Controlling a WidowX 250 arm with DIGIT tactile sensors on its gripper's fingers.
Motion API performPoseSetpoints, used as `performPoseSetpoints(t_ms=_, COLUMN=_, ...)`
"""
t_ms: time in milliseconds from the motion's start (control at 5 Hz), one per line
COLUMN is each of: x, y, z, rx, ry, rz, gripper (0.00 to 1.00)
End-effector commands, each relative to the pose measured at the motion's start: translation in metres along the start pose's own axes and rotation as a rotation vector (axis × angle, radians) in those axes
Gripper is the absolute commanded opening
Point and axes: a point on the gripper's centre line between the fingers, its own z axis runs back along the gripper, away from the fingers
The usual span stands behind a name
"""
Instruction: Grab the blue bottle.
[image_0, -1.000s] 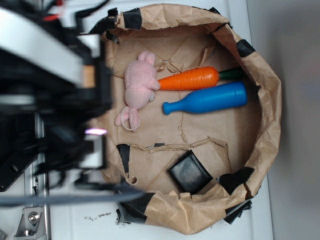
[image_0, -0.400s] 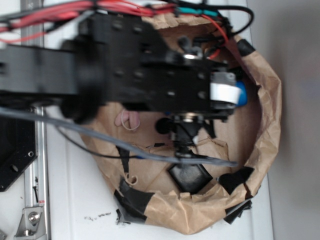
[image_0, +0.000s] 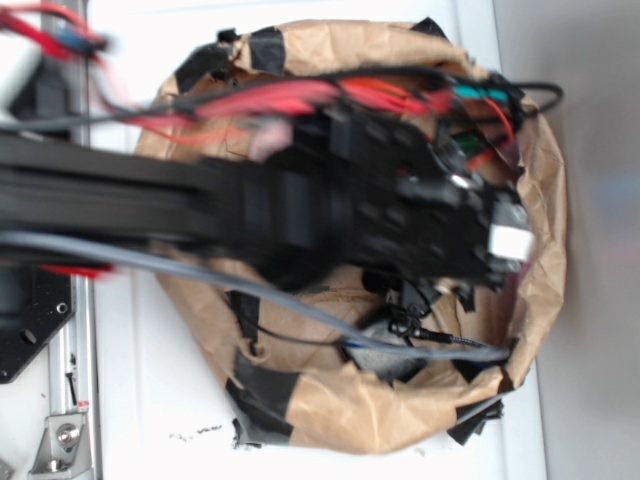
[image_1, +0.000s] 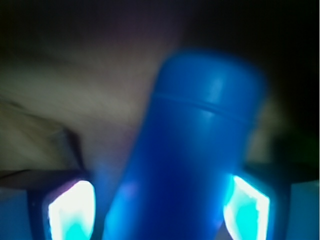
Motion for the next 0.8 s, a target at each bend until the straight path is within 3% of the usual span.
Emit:
performPoseSetpoints(t_ms=0, x=0.001, y=-0.004, z=-0.007, rx=-0.014, ry=0.042, rz=0.01, gripper=0.0)
performPoseSetpoints(t_ms=200, x=-0.02, y=-0.015, z=0.048, rx=0.021, ry=0.151, rz=-0.009, gripper=0.0)
performPoseSetpoints(t_ms=400, x=-0.046, y=-0.012, z=0.103, rx=-0.049, ry=0.181, rz=0.148, gripper=0.0)
performPoseSetpoints(t_ms=600, x=-0.061, y=0.007, z=0.15, rx=-0.177, ry=0.13, rz=0.388, gripper=0.0)
